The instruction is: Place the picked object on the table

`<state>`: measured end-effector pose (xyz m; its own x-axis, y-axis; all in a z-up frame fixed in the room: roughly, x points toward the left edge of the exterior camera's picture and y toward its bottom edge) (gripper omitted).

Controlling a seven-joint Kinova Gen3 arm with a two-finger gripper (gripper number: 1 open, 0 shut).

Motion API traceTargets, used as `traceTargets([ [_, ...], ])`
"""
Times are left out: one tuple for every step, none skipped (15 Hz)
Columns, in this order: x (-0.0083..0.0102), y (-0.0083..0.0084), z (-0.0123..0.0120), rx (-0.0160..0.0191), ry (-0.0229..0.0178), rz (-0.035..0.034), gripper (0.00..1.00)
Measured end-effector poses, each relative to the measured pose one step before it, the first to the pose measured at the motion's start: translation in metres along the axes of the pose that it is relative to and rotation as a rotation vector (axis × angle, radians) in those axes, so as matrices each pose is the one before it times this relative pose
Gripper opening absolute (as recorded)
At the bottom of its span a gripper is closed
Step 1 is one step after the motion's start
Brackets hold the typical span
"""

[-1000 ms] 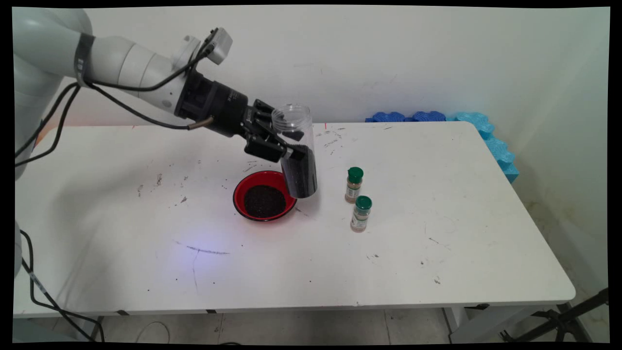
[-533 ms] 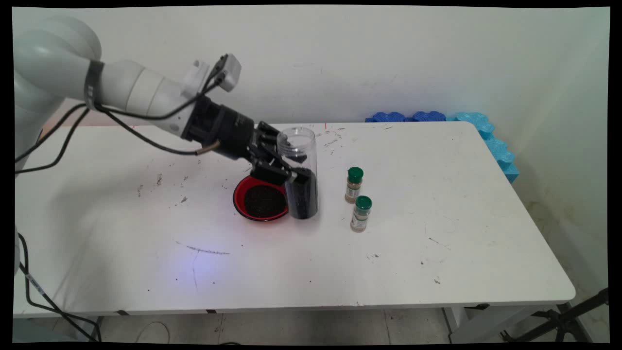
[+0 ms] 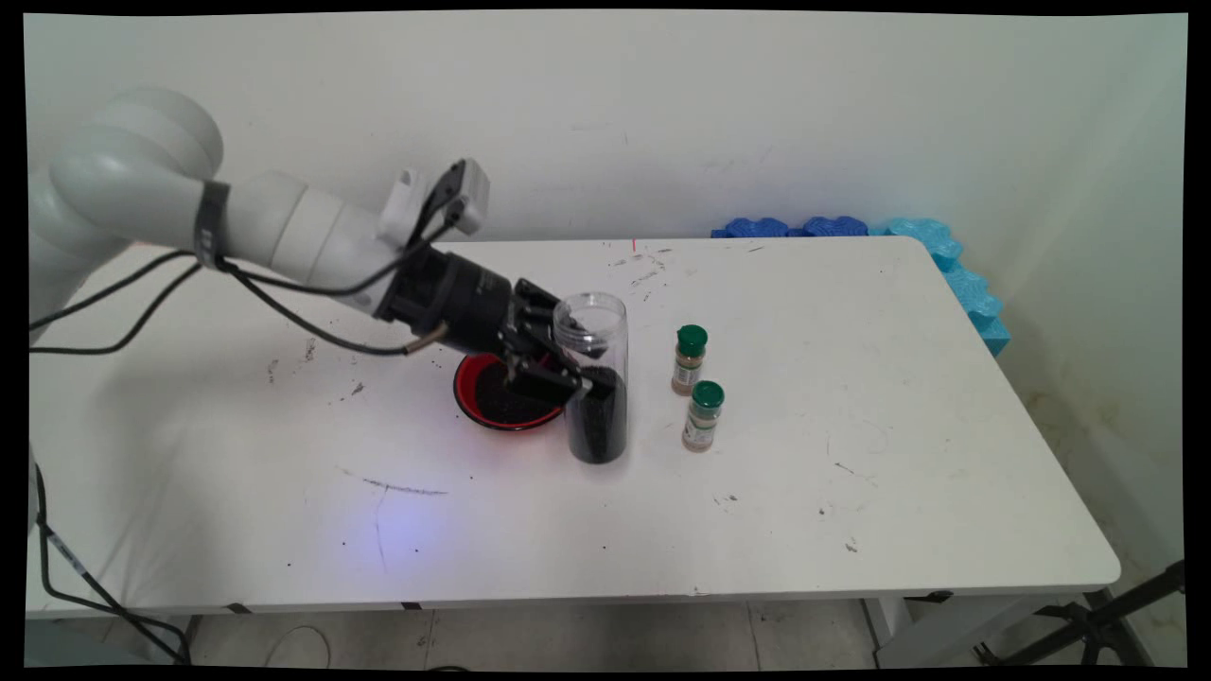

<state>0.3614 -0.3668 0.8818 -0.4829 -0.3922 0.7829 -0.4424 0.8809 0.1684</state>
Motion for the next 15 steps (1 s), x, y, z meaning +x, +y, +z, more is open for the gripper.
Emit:
traceTargets([
  [-0.00285, 0.00154, 0.00376, 0.00277, -0.00074, -0.00164, 0.0],
  [-0.00258, 0.00134, 0.00368, 0.00293, -0.00031, -0.00121, 0.0],
  [-0.00342, 0.00166, 0.00469, 0.00414, -0.00028, -0.0009, 0.0],
  [-0.00244, 0.00104, 0.00345, 0.00358, 0.00015, -0.00037, 0.0],
  [-0.00264, 0.00117, 0.00386, 0.0034, 0.00045, -0.0001, 0.0],
  [-0.00218, 0.00095, 0.00313, 0.00243, 0.00036, -0.00001, 0.0],
  [-0.00246, 0.00102, 0.00345, 0.00272, 0.0005, 0.00039, 0.0],
  [-0.00201, 0.00081, 0.00277, 0.00214, 0.00022, 0.00027, 0.0],
  [-0.00269, 0.00098, 0.00334, 0.003, 0.00017, 0.00023, 0.0],
  [-0.00196, 0.00071, 0.00232, 0.00174, -0.00011, -0.00003, 0.0],
  [-0.00182, 0.00058, 0.00216, 0.00175, -0.00019, 0.0001, 0.0],
  [-0.00175, 0.00057, 0.00191, 0.00186, -0.00016, 0.00006, 0.0],
  [-0.00232, 0.0007, 0.00229, 0.00226, -0.00056, 0.00051, 0.0],
  [-0.00153, 0.00058, 0.00153, 0.00136, -0.00018, 0.00105, 0.0],
  [-0.00166, 0.00071, 0.00154, 0.00151, -0.00026, 0.00145, 0.0],
])
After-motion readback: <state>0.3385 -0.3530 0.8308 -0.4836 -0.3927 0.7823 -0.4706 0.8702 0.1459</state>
